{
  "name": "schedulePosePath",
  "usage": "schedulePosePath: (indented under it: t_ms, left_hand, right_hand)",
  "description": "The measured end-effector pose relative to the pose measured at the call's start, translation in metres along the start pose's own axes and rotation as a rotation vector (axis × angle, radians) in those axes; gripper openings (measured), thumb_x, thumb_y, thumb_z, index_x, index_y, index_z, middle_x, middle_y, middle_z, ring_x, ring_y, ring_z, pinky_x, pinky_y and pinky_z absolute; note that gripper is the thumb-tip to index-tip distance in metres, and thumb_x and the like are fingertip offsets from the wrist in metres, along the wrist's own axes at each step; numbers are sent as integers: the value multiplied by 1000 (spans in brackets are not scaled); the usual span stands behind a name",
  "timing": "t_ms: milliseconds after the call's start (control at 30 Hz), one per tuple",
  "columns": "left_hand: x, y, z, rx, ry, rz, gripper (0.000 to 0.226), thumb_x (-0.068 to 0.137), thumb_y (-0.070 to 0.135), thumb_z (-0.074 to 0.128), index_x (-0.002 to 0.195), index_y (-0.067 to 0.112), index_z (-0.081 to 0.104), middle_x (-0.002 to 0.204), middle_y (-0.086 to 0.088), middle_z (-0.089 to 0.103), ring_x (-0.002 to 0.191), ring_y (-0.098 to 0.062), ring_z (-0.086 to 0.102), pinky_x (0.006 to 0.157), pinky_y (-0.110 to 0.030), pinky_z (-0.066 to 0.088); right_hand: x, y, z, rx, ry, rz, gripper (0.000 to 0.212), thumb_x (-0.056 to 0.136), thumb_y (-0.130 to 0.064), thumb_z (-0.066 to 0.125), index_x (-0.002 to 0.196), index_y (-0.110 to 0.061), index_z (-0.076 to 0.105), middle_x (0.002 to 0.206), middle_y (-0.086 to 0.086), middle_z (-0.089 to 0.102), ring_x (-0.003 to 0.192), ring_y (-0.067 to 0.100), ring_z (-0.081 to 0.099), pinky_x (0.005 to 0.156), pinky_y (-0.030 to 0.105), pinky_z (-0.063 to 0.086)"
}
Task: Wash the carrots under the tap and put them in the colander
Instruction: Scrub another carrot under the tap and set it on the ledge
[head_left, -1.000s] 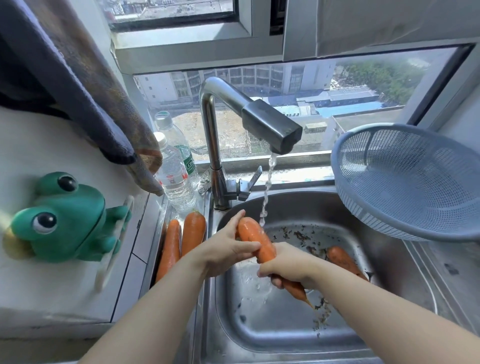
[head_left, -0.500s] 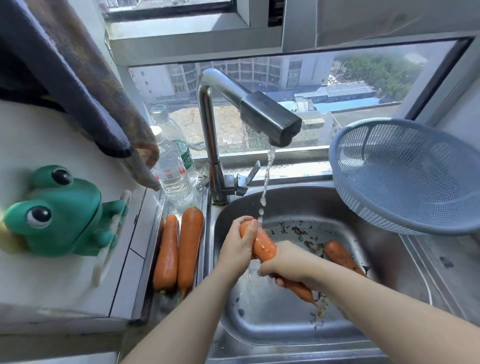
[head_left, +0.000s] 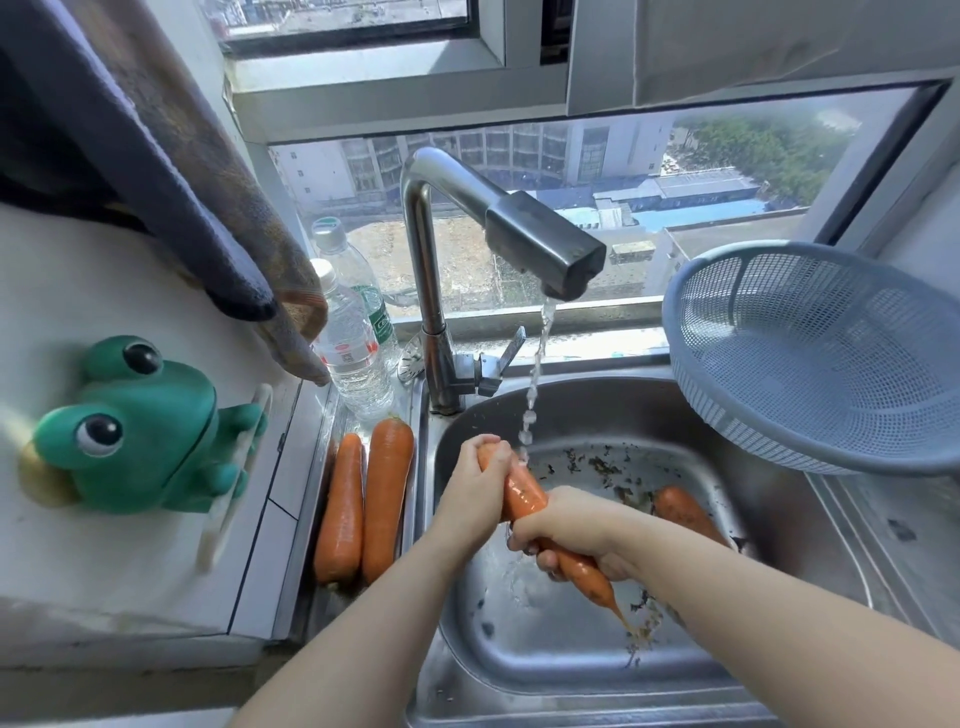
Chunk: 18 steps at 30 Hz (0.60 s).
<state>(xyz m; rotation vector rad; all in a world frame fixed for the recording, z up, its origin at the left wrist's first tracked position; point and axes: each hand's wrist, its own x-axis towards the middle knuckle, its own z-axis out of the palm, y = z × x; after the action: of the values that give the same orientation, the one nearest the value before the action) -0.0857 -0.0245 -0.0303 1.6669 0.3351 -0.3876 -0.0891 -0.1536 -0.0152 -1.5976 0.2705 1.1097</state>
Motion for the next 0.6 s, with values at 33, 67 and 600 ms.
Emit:
schedulePosePath:
  t_ms: [33, 67, 600]
  left_hand:
    - [0, -1, -1, -28, -9, -22, 25, 102, 31, 39, 127, 26, 40, 123, -11, 52, 97, -22, 62, 77, -39, 58]
    - [-1, -1, -3, -101, -61, -56, 28, 103, 30, 38, 130, 27, 38, 125, -11, 50, 97, -21, 62, 73, -34, 58]
    - [1, 11, -17, -549, -313, -159, 60, 90, -2, 58, 139, 27, 39, 135, -17, 42, 109, -36, 62, 86, -42, 57]
  right_hand:
    - [0, 0, 0, 5, -4, 7, 13, 80, -2, 59, 88, -6, 49, 64, 3, 51, 44, 8, 44, 48, 22, 39]
    - [-1, 0, -2, 11, -12, 13, 14, 81, -2, 59, 89, -6, 49, 64, 3, 51, 43, 8, 44, 47, 21, 40]
    - [-13, -9, -15, -47, -42, -44, 13, 83, 1, 58, 89, -7, 49, 61, 2, 49, 43, 8, 42, 42, 19, 38]
